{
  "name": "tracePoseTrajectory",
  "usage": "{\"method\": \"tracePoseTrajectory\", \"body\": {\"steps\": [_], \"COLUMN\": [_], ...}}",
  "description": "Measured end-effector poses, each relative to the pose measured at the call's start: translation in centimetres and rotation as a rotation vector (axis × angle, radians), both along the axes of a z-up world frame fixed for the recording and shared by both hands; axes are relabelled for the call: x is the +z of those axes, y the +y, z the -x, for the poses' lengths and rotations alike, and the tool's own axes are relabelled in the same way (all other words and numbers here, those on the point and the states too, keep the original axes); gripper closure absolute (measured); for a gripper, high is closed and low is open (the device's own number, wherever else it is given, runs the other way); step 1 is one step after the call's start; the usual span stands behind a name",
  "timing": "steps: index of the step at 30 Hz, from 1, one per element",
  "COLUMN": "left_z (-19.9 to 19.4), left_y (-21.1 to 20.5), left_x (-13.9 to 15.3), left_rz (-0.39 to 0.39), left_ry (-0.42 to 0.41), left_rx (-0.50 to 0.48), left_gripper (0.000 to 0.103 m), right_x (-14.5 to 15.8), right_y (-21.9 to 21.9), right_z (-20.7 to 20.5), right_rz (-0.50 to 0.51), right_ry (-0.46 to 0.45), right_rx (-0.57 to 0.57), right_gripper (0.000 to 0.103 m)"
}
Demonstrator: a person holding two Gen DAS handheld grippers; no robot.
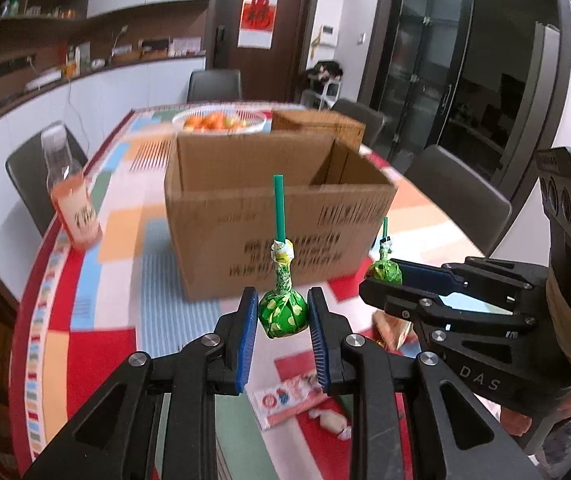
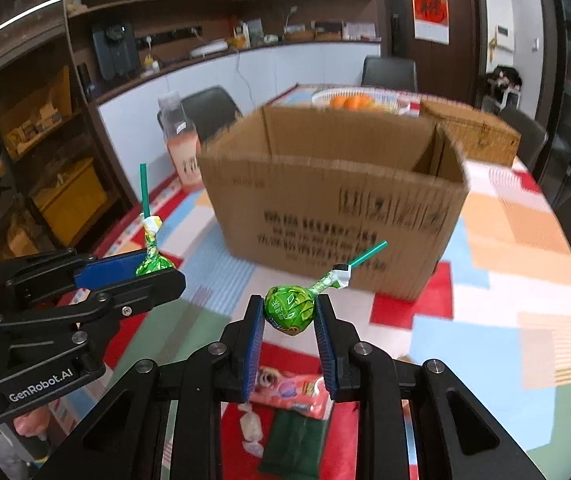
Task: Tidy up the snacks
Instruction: 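Carry both lollipops into the cardboard box and open both tools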
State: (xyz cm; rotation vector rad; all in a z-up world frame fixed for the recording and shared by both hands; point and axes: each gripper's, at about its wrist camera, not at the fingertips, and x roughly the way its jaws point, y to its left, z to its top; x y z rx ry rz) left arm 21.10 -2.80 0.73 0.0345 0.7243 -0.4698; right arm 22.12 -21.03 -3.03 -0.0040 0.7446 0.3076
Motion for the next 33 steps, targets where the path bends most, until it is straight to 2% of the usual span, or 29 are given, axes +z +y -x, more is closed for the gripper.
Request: {"method": "tracePoseTrajectory", "body": {"steps": [10,20,26,33], "left_z": [-1.6,-4.9,-7.8,-11.2], "left_y": [-1.6,-2.6,-3.0,-3.2], "left_x": [4.3,6.4,6.4,5.1], "left_rz": [0.03,0.021,0.001,-0.008], "left_ry": [-0.108,-0.149,-0.129,-0.056], "left_rx": [-0.011,0.002,0.002,0.006], "left_gripper": [0.077,0.077,0.077,0.077], "right_x": [5.1,7.8,8.3,6.8], "right_y": [-2.1,-3.3,-3.7,-3.8], "right_z": [-0.8,-3.8,-6.6,-10.4], "right_rz": [-0.014,-0.034,-0.036,-0.058], "right_ry": [-0.141,-0.197,-0.188,-0.093], "right_rx": [-0.044,-0.077,-0.083,-0.07], "right_gripper": [0.076,0.076,0.076,0.076]}}
